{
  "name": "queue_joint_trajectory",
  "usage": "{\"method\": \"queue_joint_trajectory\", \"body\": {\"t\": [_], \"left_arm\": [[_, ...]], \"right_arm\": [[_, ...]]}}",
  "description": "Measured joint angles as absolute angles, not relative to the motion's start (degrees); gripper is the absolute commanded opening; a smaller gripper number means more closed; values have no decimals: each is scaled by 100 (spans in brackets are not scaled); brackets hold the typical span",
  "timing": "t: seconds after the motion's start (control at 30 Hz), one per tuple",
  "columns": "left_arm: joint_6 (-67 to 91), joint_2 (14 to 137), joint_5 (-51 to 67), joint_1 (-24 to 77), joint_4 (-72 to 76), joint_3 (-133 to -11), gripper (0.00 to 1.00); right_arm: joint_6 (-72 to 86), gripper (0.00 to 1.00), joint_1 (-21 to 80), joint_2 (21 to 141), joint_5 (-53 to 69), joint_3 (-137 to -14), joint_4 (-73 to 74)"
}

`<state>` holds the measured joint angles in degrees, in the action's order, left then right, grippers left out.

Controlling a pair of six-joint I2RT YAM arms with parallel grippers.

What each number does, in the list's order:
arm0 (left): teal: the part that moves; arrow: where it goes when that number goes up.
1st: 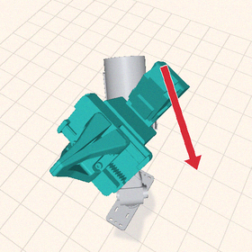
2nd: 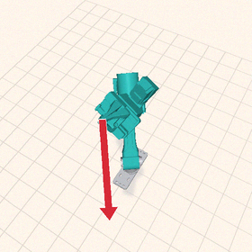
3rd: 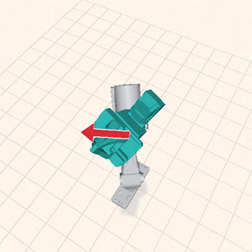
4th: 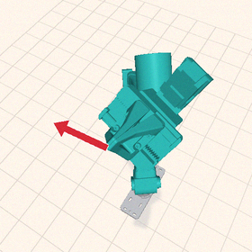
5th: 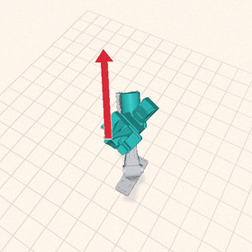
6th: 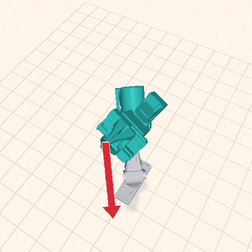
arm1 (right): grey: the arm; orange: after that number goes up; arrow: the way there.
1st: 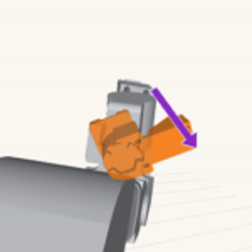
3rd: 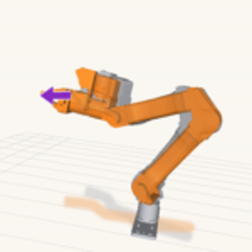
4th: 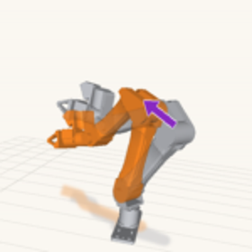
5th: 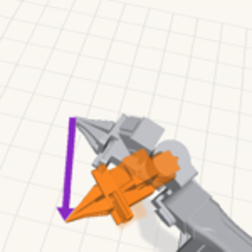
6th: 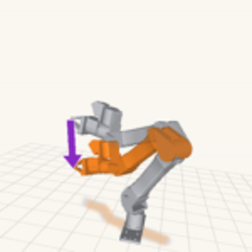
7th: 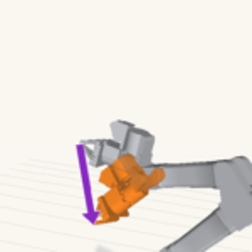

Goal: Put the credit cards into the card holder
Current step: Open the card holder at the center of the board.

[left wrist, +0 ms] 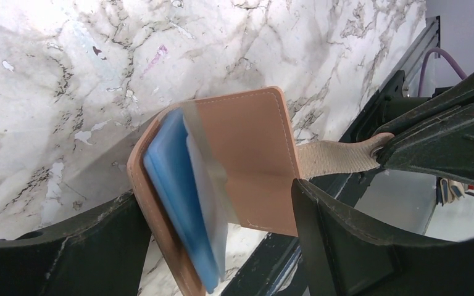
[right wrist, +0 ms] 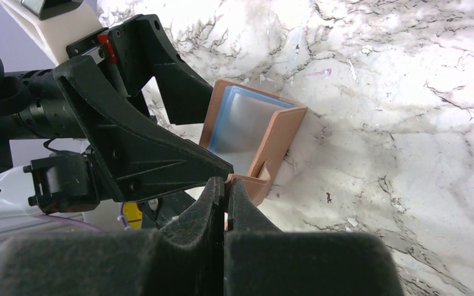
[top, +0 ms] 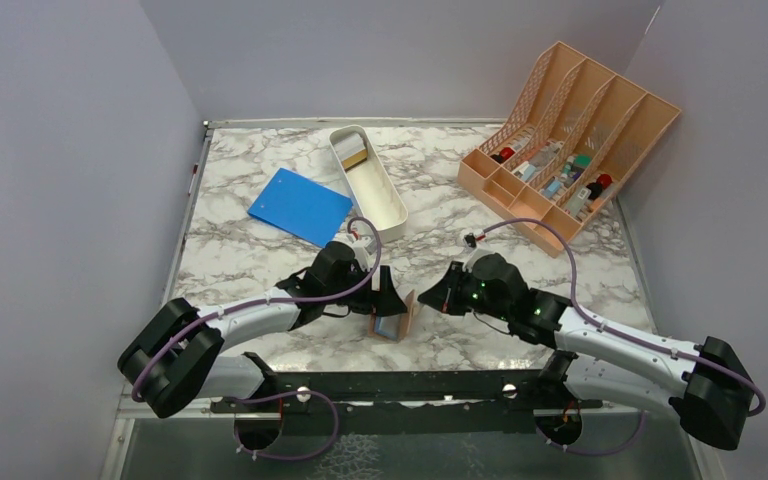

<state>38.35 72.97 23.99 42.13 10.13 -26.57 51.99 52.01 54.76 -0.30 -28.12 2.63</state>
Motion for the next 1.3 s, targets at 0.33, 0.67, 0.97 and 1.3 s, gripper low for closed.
{"method": "queue_joint_trajectory", "body": {"t": [0.33, 0.67, 0.97, 1.3], "left_arm": [[3728, 7284, 2239, 4213, 797, -2661, 61], [3682, 7244, 2222, 4213, 755, -2661, 17], [3706, 7234, 2250, 4213, 749, -2694, 27], [3791, 7175, 2270, 4213, 714, -2860, 12]], "right_arm": [[5129, 3, 5201, 5240, -185, -2799, 467], [4995, 10, 5201, 5105, -548, -2635, 825], [4897, 42, 5201, 5107, -589, -2808, 1599], [4838, 38, 5201, 5426, 134, -3463, 1686]]}}
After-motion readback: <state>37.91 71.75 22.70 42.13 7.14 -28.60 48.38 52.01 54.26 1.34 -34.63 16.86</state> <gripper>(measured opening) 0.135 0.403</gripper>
